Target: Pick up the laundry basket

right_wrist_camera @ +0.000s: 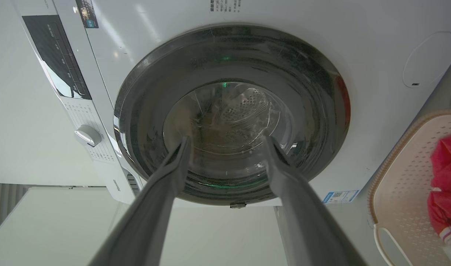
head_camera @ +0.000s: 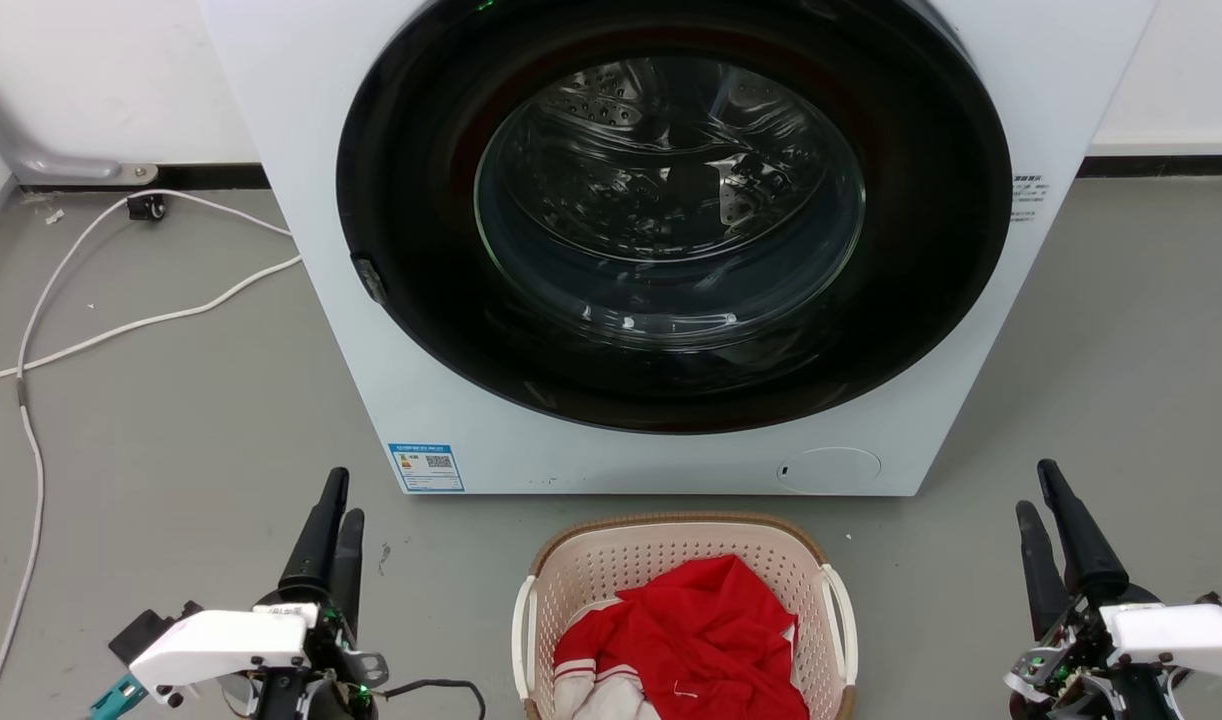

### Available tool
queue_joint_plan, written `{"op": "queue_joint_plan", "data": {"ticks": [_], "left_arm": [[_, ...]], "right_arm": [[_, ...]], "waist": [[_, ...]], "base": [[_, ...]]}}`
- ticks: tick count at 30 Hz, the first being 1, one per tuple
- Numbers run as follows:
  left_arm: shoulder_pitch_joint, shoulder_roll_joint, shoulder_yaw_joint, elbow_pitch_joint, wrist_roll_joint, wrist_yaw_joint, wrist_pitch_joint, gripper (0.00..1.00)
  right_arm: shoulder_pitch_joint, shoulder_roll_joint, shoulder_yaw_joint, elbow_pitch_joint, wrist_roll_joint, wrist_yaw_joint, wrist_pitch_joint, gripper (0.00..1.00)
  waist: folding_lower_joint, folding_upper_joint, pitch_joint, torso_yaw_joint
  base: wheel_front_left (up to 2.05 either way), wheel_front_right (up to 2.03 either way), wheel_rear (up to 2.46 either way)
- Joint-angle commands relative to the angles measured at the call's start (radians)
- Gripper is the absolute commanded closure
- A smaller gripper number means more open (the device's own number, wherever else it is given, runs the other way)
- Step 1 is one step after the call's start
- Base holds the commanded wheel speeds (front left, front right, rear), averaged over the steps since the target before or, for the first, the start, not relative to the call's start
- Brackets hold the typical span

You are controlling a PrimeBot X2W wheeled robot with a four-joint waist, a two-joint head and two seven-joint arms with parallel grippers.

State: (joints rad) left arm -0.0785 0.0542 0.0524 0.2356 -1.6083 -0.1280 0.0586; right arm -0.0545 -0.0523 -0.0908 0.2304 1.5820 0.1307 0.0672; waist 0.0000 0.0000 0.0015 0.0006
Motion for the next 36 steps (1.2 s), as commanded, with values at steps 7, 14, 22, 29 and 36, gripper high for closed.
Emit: {"op": "queue_joint_plan", "data": {"ticks": [7,14,22,29,36], "left_arm": [[-0.003,0.004,-0.028,-0.052,0.143,-0.002,-0.039,0.00],[0.004,0.003,-0.051,-0.070,0.309,-0.002,-0.068,0.00],[0.006,0.003,-0.070,-0.087,0.497,-0.002,-0.099,0.00],[0.004,0.010,-0.078,-0.089,0.624,-0.002,-0.120,0.00],[0.001,0.019,-0.090,-0.076,0.765,0.007,-0.144,0.00]], "right_arm": [[0.012,-0.007,0.010,-0.049,-0.114,0.000,-0.042,0.00],[0.025,-0.005,0.005,-0.073,-0.261,0.000,-0.071,0.00],[0.035,-0.003,-0.002,-0.099,-0.458,0.000,-0.089,0.00],[0.045,-0.001,-0.002,-0.127,-0.631,0.000,-0.094,0.00],[0.061,0.000,-0.005,-0.167,-0.806,0.000,-0.089,0.00]], "waist": [[0.0000,0.0000,-0.004,0.002],[0.0000,0.0000,-0.006,0.001],[0.0000,0.0000,-0.007,0.000],[0.0000,0.0000,-0.007,-0.001],[0.0000,0.0000,-0.007,-0.003]], "base": [[0.00,0.00,0.00],[0.00,0.00,0.00],[0.00,0.00,0.00],[0.00,0.00,0.00],[0.00,0.00,0.00]]}}
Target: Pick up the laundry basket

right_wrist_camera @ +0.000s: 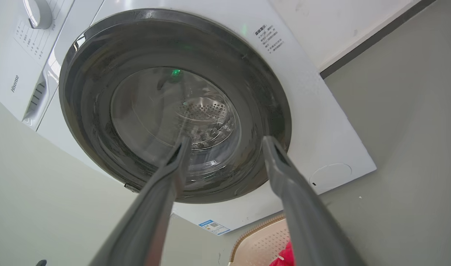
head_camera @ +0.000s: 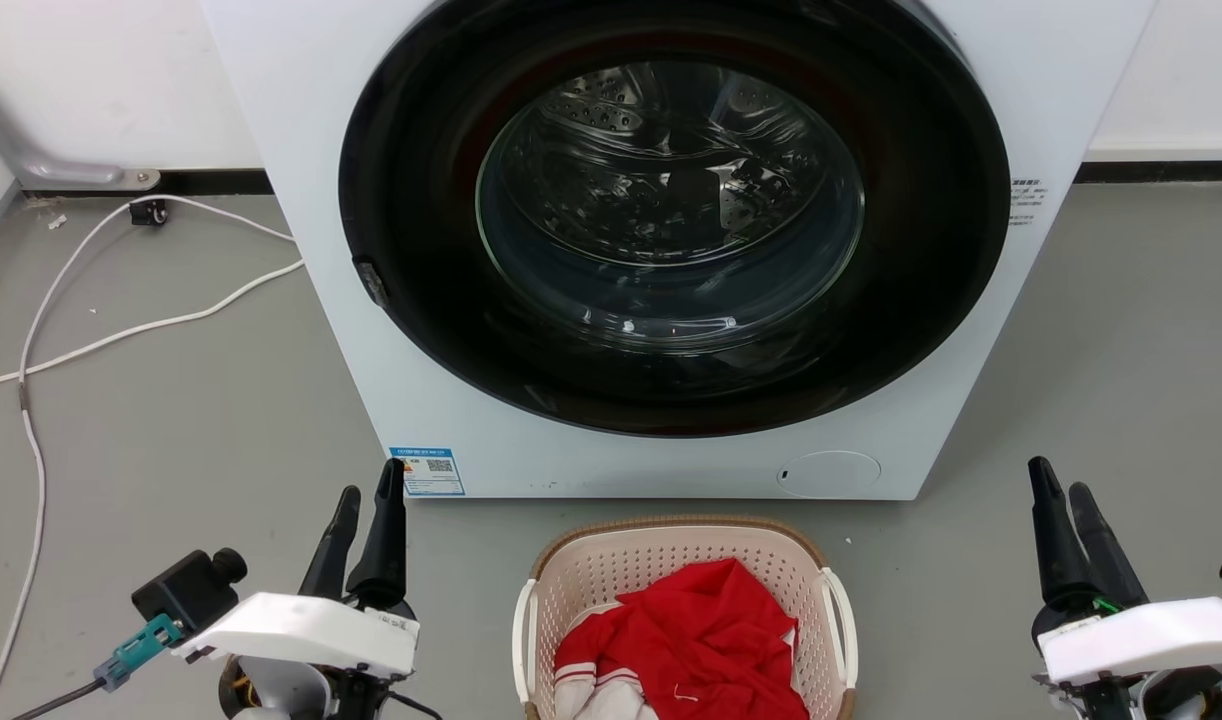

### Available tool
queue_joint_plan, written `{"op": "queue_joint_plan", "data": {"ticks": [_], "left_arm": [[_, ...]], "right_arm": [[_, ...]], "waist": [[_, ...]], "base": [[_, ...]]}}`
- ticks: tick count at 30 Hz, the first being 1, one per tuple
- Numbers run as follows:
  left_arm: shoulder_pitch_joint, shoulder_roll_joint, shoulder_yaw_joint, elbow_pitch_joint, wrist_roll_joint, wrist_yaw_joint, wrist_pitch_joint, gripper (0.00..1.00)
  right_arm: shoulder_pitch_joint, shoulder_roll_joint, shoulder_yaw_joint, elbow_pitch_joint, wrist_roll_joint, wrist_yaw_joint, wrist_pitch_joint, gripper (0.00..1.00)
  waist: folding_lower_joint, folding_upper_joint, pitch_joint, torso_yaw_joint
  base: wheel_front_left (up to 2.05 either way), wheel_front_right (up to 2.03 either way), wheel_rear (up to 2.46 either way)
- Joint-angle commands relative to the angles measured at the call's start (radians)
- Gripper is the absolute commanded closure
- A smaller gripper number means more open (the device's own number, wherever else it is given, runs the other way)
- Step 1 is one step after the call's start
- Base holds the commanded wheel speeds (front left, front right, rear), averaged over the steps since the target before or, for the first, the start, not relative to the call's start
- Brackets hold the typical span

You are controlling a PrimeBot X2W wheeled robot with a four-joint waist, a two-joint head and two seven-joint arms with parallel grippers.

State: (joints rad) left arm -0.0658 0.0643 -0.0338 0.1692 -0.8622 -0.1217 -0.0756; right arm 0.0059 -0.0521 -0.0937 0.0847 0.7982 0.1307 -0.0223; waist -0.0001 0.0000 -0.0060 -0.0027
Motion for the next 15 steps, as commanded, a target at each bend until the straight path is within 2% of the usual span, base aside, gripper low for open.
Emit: {"op": "queue_joint_plan", "data": {"ticks": [1,15], "left_arm": [[-0.013,0.011,-0.006,-0.008,0.038,0.003,-0.012,0.00],[-0.037,0.043,-0.063,0.019,0.272,0.017,-0.054,0.00]], "right_arm": [[0.002,-0.001,-0.001,-0.026,-0.041,0.000,0.002,0.00],[0.025,0.000,-0.012,-0.079,-0.278,0.000,0.026,0.00]], "waist": [[0.0001,0.0000,0.000,-0.001],[0.0001,0.0000,0.000,-0.004]], "base": [[0.00,0.00,0.00],[0.00,0.00,0.00]]}}
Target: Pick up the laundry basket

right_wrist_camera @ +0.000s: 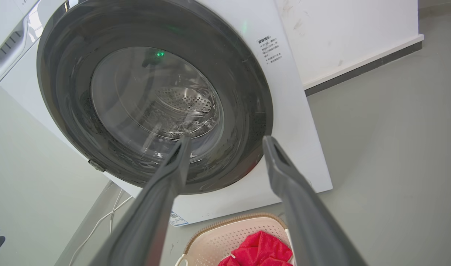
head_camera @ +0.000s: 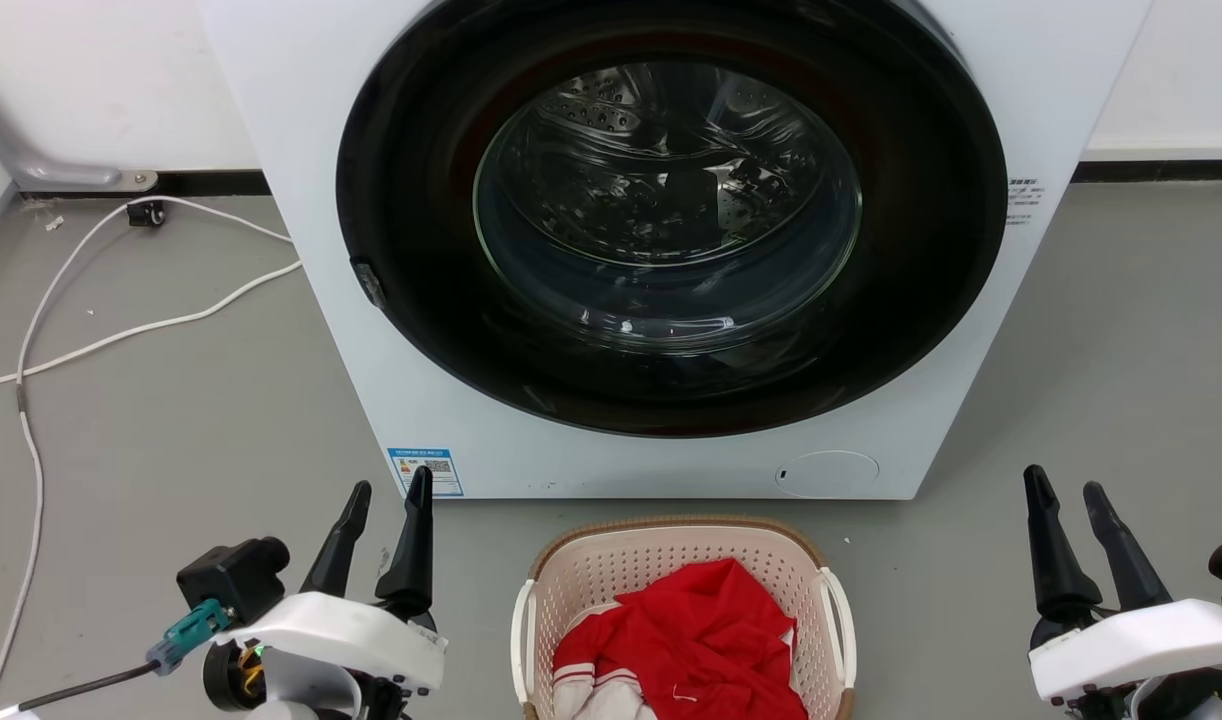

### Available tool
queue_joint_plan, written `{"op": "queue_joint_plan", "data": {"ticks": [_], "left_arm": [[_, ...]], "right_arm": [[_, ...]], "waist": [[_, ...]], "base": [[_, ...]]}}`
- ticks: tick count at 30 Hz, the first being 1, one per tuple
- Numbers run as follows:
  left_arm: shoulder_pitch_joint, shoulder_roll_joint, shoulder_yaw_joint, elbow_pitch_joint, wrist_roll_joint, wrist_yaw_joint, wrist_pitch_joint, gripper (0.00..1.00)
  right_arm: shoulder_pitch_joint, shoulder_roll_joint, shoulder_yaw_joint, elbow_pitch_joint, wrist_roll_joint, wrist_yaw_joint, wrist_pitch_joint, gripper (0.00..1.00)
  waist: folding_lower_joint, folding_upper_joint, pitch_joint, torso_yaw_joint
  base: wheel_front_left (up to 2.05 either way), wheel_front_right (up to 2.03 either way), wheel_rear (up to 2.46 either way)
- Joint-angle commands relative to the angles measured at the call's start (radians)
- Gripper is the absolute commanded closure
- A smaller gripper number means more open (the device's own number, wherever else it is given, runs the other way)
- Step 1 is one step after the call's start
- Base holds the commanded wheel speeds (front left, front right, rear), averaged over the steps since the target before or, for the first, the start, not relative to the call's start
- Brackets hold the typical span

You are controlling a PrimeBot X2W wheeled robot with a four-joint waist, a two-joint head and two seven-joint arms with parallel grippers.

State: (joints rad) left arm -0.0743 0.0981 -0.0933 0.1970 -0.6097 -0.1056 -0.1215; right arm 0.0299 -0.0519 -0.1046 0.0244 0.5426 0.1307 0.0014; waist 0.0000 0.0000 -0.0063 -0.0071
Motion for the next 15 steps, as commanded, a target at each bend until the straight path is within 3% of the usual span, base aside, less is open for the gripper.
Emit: {"op": "queue_joint_plan", "data": {"ticks": [1,15], "left_arm": [[-0.029,0.011,-0.008,-0.007,0.033,0.002,-0.011,0.00],[-0.039,0.030,-0.046,0.014,0.187,0.022,-0.046,0.00]], "right_arm": [[0.002,0.000,-0.002,-0.022,-0.037,0.000,0.004,0.00],[0.026,0.001,-0.006,-0.063,-0.208,0.000,0.013,0.00]], "waist": [[0.0000,0.0000,0.000,0.000],[0.0000,0.0000,0.001,-0.003]], "base": [[0.00,0.00,0.00],[0.00,0.00,0.00]]}}
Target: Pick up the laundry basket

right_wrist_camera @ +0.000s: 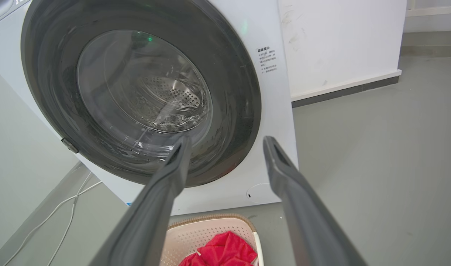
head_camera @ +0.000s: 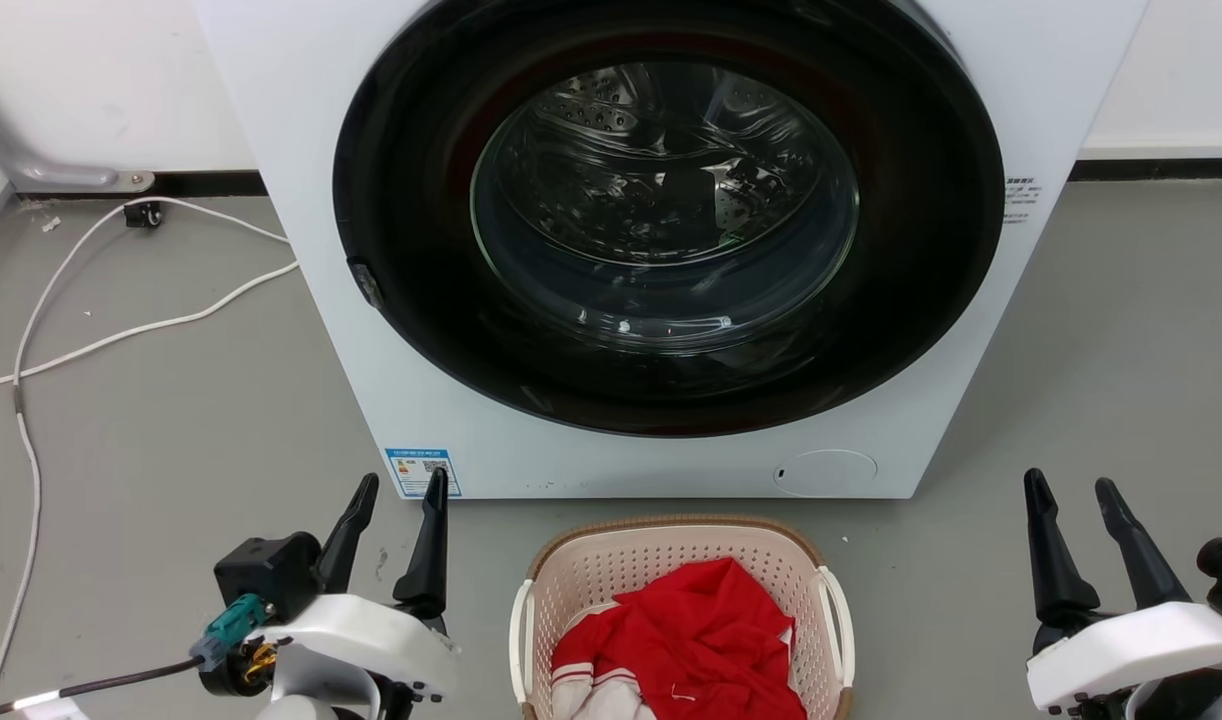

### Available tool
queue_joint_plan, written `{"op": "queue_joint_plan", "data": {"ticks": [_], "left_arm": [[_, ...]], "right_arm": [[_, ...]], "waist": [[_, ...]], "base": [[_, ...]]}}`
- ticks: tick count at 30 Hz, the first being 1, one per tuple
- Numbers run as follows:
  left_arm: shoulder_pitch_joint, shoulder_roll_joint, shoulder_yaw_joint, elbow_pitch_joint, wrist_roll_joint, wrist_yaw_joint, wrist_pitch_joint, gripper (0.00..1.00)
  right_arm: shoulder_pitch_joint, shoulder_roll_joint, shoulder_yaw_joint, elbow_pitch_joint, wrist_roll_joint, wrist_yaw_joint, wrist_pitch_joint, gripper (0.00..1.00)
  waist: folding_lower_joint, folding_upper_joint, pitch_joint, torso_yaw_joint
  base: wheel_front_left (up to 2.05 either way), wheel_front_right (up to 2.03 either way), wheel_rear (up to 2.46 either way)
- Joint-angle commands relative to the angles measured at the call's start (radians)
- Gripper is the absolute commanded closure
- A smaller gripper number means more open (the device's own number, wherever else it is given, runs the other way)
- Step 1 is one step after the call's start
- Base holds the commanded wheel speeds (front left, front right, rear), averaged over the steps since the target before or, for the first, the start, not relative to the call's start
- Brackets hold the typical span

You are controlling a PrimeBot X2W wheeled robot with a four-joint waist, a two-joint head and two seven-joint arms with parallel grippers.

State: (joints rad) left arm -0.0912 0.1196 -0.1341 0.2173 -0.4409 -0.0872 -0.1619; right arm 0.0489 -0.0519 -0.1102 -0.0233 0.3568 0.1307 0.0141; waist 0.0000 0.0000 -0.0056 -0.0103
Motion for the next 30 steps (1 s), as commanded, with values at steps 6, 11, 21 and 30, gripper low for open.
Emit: {"op": "queue_joint_plan", "data": {"ticks": [6,11,21,30], "left_arm": [[-0.023,0.014,-0.014,-0.002,0.073,0.013,-0.021,0.00],[-0.026,0.022,-0.028,0.003,0.144,0.025,-0.038,0.00],[-0.024,0.024,-0.042,0.012,0.220,0.037,-0.058,0.00],[-0.024,0.018,-0.041,0.026,0.266,0.044,-0.076,0.00]], "right_arm": [[0.012,0.001,-0.001,-0.032,-0.085,0.000,0.001,0.00],[0.018,0.001,-0.004,-0.049,-0.161,0.000,0.003,0.00],[0.029,0.002,-0.001,-0.065,-0.239,0.000,-0.001,0.00],[0.037,0.002,0.002,-0.062,-0.260,0.000,-0.025,0.00]], "waist": [[0.0000,0.0000,0.001,-0.001],[0.0000,0.0000,0.001,-0.002],[0.0000,0.0000,0.002,-0.002],[0.0000,0.0000,0.001,-0.003]], "base": [[0.00,0.00,0.00],[0.00,0.00,0.00],[0.00,0.00,0.00],[0.00,0.00,0.00]]}}
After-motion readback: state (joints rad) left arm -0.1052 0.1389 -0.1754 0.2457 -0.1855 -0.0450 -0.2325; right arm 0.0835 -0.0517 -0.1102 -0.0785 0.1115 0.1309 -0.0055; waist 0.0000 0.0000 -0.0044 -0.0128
